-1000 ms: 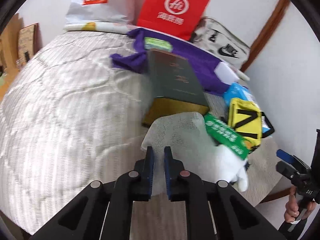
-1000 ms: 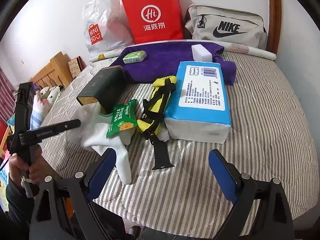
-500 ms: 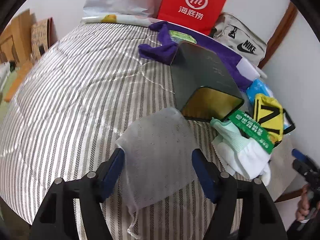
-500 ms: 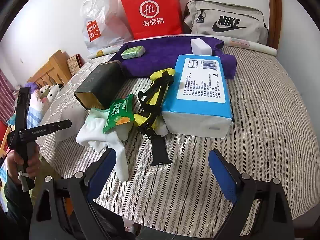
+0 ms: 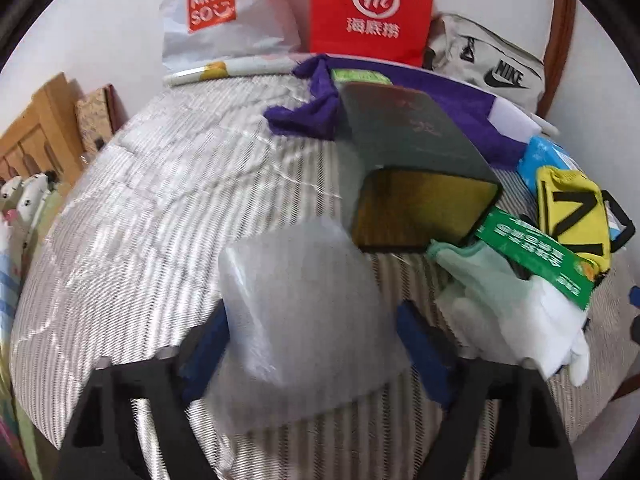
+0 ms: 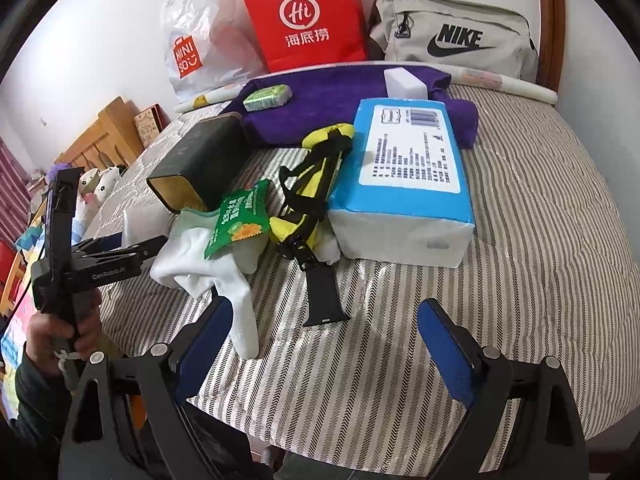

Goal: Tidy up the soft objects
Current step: 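Grasp the yellow-and-black pouch with the right gripper while the left gripper lifts the mesh bag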

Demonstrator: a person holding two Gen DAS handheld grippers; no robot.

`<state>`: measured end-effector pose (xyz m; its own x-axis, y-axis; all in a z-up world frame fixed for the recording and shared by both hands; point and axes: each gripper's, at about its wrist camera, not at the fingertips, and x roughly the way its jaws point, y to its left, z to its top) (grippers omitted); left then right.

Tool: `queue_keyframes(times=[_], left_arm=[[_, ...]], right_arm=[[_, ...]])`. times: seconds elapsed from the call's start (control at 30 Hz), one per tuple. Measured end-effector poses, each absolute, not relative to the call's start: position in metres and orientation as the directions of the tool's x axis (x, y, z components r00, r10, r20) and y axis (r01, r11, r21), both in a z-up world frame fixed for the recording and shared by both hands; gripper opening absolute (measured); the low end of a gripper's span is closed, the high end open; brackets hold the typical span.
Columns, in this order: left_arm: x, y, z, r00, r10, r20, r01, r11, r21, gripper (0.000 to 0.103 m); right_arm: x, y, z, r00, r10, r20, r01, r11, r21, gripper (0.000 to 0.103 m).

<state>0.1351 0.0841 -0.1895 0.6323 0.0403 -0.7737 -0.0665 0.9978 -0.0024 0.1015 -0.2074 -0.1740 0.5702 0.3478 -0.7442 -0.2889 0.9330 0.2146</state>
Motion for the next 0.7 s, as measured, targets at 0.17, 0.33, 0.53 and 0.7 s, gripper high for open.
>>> queue_keyframes(times=[0.17,0.33,0.53,0.7], left_arm=[[0.13,0.1,-0.186,0.651,0.037,-0.758,-0.086,0.996,-0.026,0.025],[0.127,0.105,-0.186,0.66,0.028,-0.751,-0.088,0.995,-0.04,0.02],[0.126,0.101,-0.188,0.675,0.055,-0.736,-0.094,0.995,-0.011,0.021],[0.125,0.102,-0.188,0.677,0.05,-0.734,-0.098,0.995,-0.022,0.021]], right_arm=[[0.104,-0.206,-0.166,0.618,0.357,-0.7,-0.293,0.931,0.216,0.08],[0.118,-0.2,-0.158,0.641,0.358,-0.679,-0.298,0.931,0.21,0.061],[0.133,-0.177,-0.152,0.673,0.319,-0.667,-0.311,0.941,0.136,0.051],[0.147,-0.161,-0.158,0.711,0.21,-0.672,-0.277,0.961,0.007,0.034]])
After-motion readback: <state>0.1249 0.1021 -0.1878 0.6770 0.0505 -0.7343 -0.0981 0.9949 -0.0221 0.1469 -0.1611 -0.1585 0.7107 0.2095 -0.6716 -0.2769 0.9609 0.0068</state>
